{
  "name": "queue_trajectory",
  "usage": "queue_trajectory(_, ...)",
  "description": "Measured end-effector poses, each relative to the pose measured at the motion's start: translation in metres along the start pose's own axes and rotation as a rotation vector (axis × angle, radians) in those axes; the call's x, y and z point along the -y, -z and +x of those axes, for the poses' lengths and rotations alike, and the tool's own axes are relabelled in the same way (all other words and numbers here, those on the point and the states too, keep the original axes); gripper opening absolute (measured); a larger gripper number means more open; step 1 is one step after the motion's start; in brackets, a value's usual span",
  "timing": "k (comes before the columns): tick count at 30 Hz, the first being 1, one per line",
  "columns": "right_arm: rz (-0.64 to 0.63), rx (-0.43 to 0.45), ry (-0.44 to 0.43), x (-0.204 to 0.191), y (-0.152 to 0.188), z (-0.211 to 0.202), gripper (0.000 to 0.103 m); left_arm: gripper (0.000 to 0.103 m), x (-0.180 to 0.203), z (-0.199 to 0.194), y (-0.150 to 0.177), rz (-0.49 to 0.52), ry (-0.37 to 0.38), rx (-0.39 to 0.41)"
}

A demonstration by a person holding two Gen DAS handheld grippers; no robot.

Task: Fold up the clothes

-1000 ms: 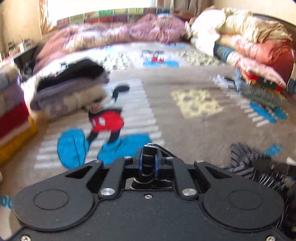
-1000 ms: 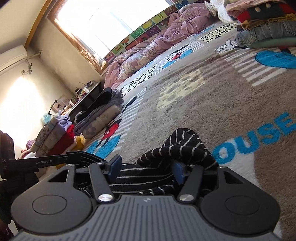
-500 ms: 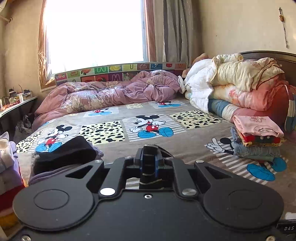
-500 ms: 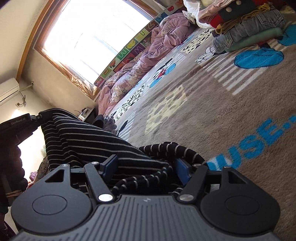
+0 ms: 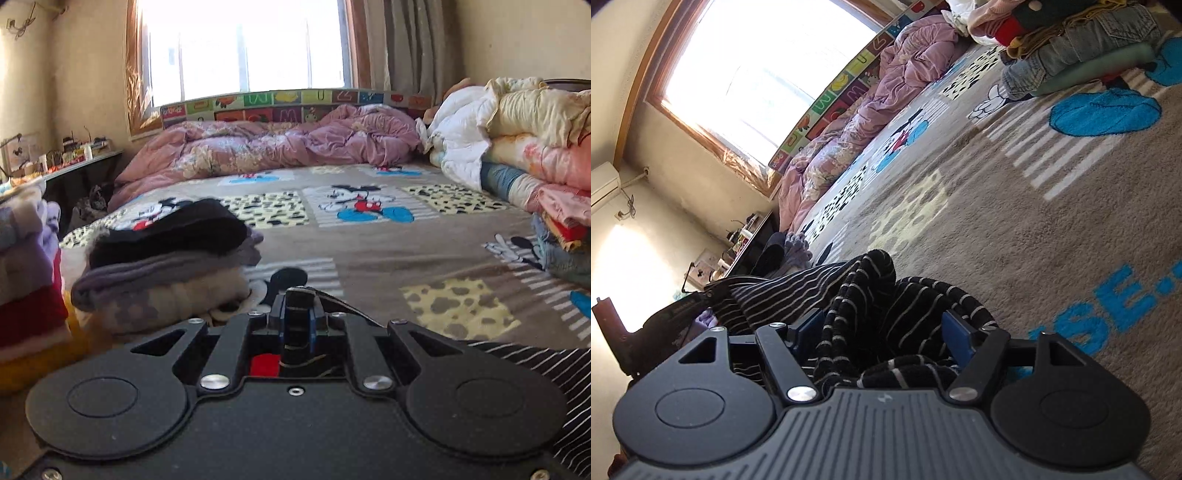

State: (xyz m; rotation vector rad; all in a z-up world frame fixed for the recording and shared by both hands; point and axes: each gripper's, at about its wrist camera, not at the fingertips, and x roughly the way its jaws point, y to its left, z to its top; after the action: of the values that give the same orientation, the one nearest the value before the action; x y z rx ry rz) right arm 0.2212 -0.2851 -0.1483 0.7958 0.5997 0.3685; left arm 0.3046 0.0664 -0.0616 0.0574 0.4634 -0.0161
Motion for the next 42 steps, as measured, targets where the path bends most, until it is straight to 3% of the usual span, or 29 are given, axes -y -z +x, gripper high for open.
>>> queue_trajectory(5, -0.104, -0.031, -0.021, -0.017, 0.005, 0.003, 0.071, 0.009, -0.021, 0.019, 0.017, -0.089, 0.008, -0.097)
queue_trajectory(11, -0.143, -0.056, -0.026, -0.041, 0.002, 0.012, 0.07, 0.009, -0.024, 0.006, 0.01, -0.132, 0.132, -0.035)
queue_trajectory(17, 0.076, -0.235, -0.183, -0.041, -0.033, 0.052, 0.073, 0.009, -0.04, 0.001, 0.009, -0.205, 0.204, -0.007)
queue_trajectory(22, 0.097, -0.289, -0.101, -0.041, -0.061, 0.08, 0.074, 0.009, -0.048, -0.001, 0.007, -0.253, 0.247, 0.018)
queue_trajectory(24, 0.146, -0.293, -0.099, -0.035, -0.067, 0.086, 0.071, 0.009, -0.049, 0.001, 0.006, -0.261, 0.26, 0.021)
queue_trajectory(26, 0.19, -0.286, -0.11, -0.028, -0.072, 0.089, 0.058, 0.009, -0.049, 0.004, 0.005, -0.269, 0.273, 0.022)
queue_trajectory(28, 0.218, -0.282, -0.115, -0.024, -0.078, 0.092, 0.038, 0.009, -0.049, 0.007, 0.003, -0.279, 0.289, 0.027)
queue_trajectory(29, 0.183, -0.289, -0.101, -0.027, -0.079, 0.095, 0.027, 0.009, -0.048, 0.008, 0.001, -0.283, 0.297, 0.029)
queue_trajectory(33, 0.079, -0.267, -0.064, -0.04, -0.085, 0.097, 0.012, 0.009, -0.047, 0.015, -0.003, -0.282, 0.316, 0.034)
queue_trajectory(39, -0.177, -0.138, -0.074, -0.067, -0.096, 0.083, 0.011, 0.009, -0.05, 0.027, -0.006, -0.299, 0.347, 0.045)
queue_trajectory(41, -0.354, -0.119, -0.056, -0.082, -0.092, 0.079, 0.011, 0.009, -0.05, 0.033, -0.004, -0.292, 0.336, 0.015)
queue_trajectory(42, -0.526, -0.113, -0.024, -0.094, -0.082, 0.078, 0.011, 0.009, -0.05, 0.036, -0.002, -0.285, 0.335, -0.008)
